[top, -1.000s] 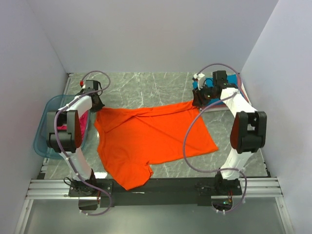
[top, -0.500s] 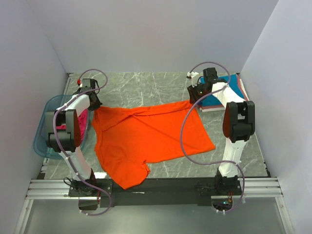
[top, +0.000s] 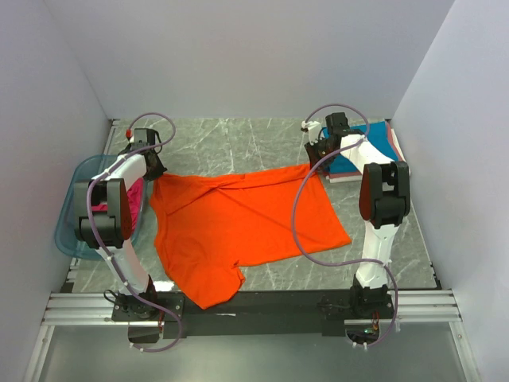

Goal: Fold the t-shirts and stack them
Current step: Fold the tshirt

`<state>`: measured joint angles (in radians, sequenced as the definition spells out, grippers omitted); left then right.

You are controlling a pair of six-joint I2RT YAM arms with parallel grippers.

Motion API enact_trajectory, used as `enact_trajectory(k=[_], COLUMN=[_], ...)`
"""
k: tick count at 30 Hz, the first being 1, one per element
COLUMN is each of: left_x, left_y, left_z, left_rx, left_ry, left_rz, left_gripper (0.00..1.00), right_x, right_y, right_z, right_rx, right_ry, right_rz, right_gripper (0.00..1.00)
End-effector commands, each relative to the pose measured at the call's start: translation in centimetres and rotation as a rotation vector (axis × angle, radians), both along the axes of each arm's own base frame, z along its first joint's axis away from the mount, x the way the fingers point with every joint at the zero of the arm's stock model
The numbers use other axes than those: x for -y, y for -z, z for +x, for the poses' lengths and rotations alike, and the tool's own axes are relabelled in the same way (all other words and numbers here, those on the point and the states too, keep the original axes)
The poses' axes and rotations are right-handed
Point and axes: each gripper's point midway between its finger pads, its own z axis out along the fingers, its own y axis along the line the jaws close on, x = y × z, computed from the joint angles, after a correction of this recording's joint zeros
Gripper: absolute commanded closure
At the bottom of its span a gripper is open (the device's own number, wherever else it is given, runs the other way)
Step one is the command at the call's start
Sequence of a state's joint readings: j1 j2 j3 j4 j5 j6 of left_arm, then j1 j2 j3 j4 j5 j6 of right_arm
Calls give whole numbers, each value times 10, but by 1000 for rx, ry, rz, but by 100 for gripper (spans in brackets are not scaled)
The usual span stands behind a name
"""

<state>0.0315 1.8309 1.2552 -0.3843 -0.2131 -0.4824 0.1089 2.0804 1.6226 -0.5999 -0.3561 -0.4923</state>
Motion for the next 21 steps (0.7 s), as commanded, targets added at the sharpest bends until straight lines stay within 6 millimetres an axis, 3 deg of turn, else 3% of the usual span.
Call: enact_trajectory(k=[1,3,5,12,21], left_x=[-3,-4,-4,-3,-4], left_y=[-9,-9,-10,-12,-16], left_z=[10,10,10,9,10], left_rx=[34,33,35,37,47], left_ry=[11,11,12,17,22], left_rz=[9,10,12,9,8], left_gripper=[99,99,99,99,99], right_x=[-2,-2,1,7,18], right_y=[-13,-15,-19,-29,-32], right_z=[13,13,11,3,-22], right_rx=[47,58,72,114,136], right_ry=[-3,-3,-3,-11,-30], right_rz=[-12,-14,-21,-45,-74], right_gripper=[77,93,100,100,100])
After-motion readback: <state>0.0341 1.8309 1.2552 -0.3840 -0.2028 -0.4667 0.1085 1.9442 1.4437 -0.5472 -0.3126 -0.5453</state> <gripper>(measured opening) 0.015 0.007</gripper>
